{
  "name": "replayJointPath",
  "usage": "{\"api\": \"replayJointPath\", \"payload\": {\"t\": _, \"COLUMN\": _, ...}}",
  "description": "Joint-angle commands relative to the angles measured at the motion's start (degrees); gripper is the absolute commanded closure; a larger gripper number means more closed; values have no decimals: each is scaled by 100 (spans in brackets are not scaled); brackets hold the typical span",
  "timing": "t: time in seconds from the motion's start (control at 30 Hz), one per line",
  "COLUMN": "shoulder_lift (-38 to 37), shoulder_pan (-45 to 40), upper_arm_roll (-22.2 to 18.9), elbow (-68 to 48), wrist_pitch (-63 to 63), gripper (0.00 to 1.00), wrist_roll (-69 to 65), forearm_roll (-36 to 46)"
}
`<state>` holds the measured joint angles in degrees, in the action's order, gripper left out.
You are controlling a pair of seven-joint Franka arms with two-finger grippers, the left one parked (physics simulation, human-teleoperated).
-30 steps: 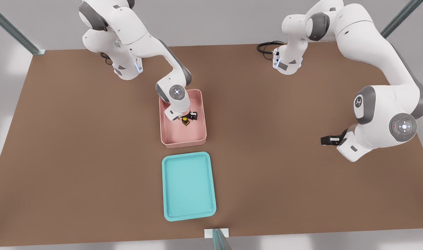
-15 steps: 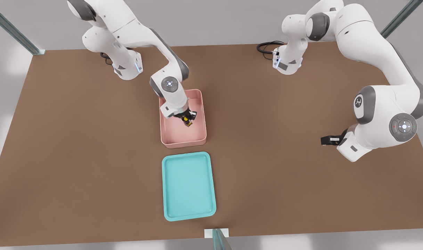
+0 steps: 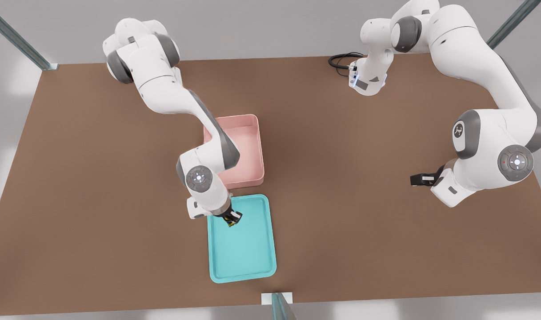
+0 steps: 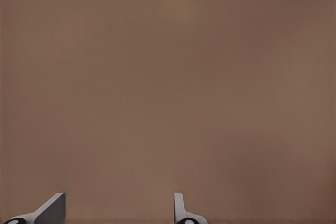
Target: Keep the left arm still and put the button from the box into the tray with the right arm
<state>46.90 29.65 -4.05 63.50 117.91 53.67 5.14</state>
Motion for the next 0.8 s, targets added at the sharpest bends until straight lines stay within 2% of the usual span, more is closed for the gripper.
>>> {"api": "replayJointPath", "payload": {"t": 0.0, "shoulder_lift": 345, "shoulder_pan": -21, "upper_arm_roll": -8, "elbow": -347, "wrist_pitch": -470, "gripper": 55, "wrist_roll": 223, "forearm_roll": -31}}
{"api": "replayJointPath", "payload": {"t": 0.03, "shoulder_lift": 662, "shoulder_pan": -21, "upper_arm_roll": 0, "elbow": -611, "wrist_pitch": -382, "gripper": 55, "wrist_roll": 240, "forearm_roll": -22}}
{"api": "replayJointPath", "payload": {"t": 0.2, "shoulder_lift": 1146, "shoulder_pan": -73, "upper_arm_roll": -8, "elbow": -875, "wrist_pitch": -22, "gripper": 54, "wrist_roll": 214, "forearm_roll": -22}}
{"api": "replayJointPath", "payload": {"t": 0.27, "shoulder_lift": 1155, "shoulder_pan": -152, "upper_arm_roll": 9, "elbow": -866, "wrist_pitch": 162, "gripper": 15, "wrist_roll": 153, "forearm_roll": -31}}
{"api": "replayJointPath", "payload": {"t": 0.3, "shoulder_lift": 1146, "shoulder_pan": -152, "upper_arm_roll": 27, "elbow": -866, "wrist_pitch": 180, "gripper": 0, "wrist_roll": 91, "forearm_roll": -31}}
{"api": "replayJointPath", "payload": {"t": 0.37, "shoulder_lift": 936, "shoulder_pan": -152, "upper_arm_roll": 0, "elbow": -840, "wrist_pitch": 14, "gripper": 0, "wrist_roll": 65, "forearm_roll": -66}}
{"api": "replayJointPath", "payload": {"t": 0.43, "shoulder_lift": -22, "shoulder_pan": -346, "upper_arm_roll": -78, "elbow": -831, "wrist_pitch": -1672, "gripper": 0, "wrist_roll": -269, "forearm_roll": -75}}
{"api": "replayJointPath", "payload": {"t": 0.47, "shoulder_lift": -322, "shoulder_pan": -662, "upper_arm_roll": -105, "elbow": -831, "wrist_pitch": -2078, "gripper": 0, "wrist_roll": -628, "forearm_roll": -83}}
{"api": "replayJointPath", "payload": {"t": 0.5, "shoulder_lift": -988, "shoulder_pan": -1128, "upper_arm_roll": -87, "elbow": -147, "wrist_pitch": -2061, "gripper": 0, "wrist_roll": -2324, "forearm_roll": -48}}
{"api": "replayJointPath", "payload": {"t": 0.57, "shoulder_lift": -2518, "shoulder_pan": -1515, "upper_arm_roll": -1063, "elbow": 2252, "wrist_pitch": -1798, "gripper": 0, "wrist_roll": -5462, "forearm_roll": -22}}
{"api": "replayJointPath", "payload": {"t": 0.6, "shoulder_lift": -2897, "shoulder_pan": -1893, "upper_arm_roll": -1107, "elbow": 2702, "wrist_pitch": -1859, "gripper": 0, "wrist_roll": -6070, "forearm_roll": -13}}
{"api": "replayJointPath", "payload": {"t": 0.67, "shoulder_lift": -3108, "shoulder_pan": -1919, "upper_arm_roll": -1107, "elbow": 3141, "wrist_pitch": -1780, "gripper": 0, "wrist_roll": -6140, "forearm_roll": -40}}
{"api": "replayJointPath", "payload": {"t": 0.77, "shoulder_lift": -3073, "shoulder_pan": -1998, "upper_arm_roll": -1151, "elbow": 2922, "wrist_pitch": -1806, "gripper": 0, "wrist_roll": -6228, "forearm_roll": -4}}
